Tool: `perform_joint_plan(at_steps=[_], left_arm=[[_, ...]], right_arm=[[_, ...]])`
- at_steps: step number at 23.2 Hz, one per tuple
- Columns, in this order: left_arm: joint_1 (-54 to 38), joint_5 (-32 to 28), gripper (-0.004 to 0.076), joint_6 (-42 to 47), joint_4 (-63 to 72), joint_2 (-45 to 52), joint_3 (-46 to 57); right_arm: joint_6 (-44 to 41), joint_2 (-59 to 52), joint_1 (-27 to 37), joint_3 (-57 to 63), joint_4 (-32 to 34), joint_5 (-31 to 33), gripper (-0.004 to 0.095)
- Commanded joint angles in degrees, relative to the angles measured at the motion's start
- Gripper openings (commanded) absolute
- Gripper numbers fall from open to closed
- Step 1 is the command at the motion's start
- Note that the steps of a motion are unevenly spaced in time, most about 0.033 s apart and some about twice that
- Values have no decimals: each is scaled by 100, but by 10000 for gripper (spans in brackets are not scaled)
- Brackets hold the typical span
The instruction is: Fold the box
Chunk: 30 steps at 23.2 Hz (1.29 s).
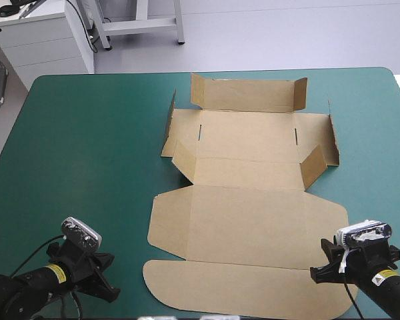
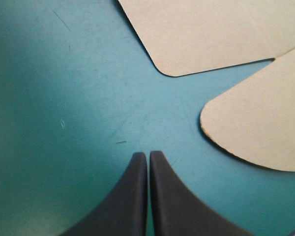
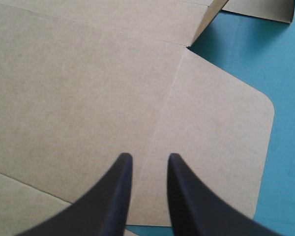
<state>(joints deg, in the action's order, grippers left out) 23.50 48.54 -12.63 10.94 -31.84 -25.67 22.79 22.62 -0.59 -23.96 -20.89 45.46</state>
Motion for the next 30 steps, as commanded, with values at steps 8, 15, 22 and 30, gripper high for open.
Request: perform_joint_plan(at_steps=[8, 15, 22, 30], left_arm=[[11, -283, -8, 19, 114, -10, -155], [11, -309, -8, 19, 114, -10, -155], [11, -275, -8, 19, 114, -10, -155], [11, -260, -8, 19, 114, -10, -155]], right_arm=[[-756, 154, -23, -390, -79, -65, 760], [-1189, 1948, -23, -2241, 19, 536, 760], [-1285, 4365, -23, -4201, 127, 925, 760], [-1525, 6129, -23, -5501, 417, 1332, 760]])
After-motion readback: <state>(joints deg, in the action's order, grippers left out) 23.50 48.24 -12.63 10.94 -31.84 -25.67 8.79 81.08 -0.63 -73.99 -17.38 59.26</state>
